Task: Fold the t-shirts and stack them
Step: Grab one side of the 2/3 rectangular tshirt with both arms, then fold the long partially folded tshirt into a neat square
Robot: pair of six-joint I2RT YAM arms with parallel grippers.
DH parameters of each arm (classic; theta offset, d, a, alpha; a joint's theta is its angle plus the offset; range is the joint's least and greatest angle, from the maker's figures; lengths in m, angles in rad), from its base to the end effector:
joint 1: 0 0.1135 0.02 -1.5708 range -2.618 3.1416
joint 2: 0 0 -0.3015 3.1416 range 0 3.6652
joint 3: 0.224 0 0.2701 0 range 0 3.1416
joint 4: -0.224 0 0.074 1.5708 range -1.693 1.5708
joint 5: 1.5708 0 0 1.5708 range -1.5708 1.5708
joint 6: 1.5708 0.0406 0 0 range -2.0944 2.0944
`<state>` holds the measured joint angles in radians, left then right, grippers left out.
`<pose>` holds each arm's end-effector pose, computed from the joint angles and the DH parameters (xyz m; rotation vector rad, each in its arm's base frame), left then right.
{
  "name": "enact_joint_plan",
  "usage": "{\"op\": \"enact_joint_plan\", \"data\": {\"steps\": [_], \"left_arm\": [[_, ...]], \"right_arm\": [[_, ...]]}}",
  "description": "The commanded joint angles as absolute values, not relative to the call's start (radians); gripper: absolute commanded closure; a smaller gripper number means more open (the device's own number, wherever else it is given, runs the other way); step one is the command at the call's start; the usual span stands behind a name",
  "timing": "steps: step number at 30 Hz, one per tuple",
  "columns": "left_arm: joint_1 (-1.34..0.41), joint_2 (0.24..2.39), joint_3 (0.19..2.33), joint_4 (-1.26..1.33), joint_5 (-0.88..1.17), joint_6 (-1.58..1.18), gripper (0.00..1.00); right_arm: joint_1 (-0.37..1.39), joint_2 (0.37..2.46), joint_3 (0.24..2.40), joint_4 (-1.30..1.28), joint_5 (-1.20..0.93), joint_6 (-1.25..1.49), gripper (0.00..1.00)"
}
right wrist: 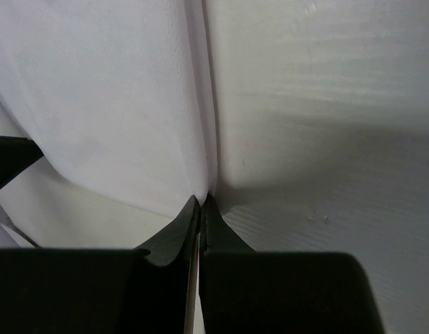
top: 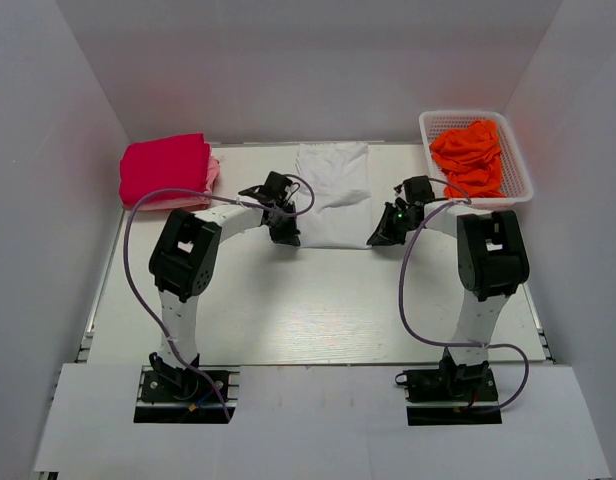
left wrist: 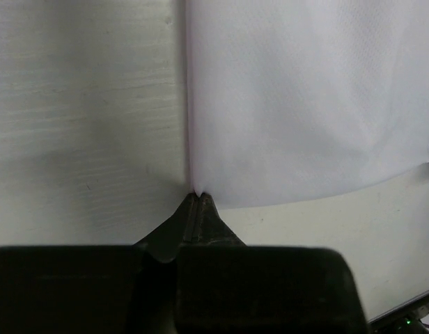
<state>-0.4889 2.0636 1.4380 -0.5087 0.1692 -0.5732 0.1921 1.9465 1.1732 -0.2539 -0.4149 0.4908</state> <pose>0.4024 -0.2218 0.1702 -0.0654 2.8035 -0.5200 0.4077 0.0960 0.1578 0.2417 2.6557 0.7764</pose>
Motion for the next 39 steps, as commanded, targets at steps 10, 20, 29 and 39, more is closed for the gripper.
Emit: {"op": "enact_joint_plan", "data": {"steps": [10, 20, 29, 39], "left_arm": [[-0.569, 1.652, 1.109, -0.586, 0.242, -0.609, 1.0], [-0.604, 1.425, 1.294, -0.853, 0.261, -0.666, 1.0], [-0.554, 1.595, 1.505, -0.726, -0.004, -0.727, 1.0], [-0.46, 1.902, 1.83, -0.781, 0.012, -0.661, 1.0]], "right_arm": [[0.219, 1.594, 0.951, -0.515, -0.522, 0.356, 1.0], [0.232, 1.336, 1.071, -0.782, -0.54, 0.39, 1.0], [0.19, 1.498, 1.356, -0.698, -0.451, 0.489, 1.0], [0.15, 1.736, 1.586, -0.609, -0.538, 0.525, 1.0]]}}
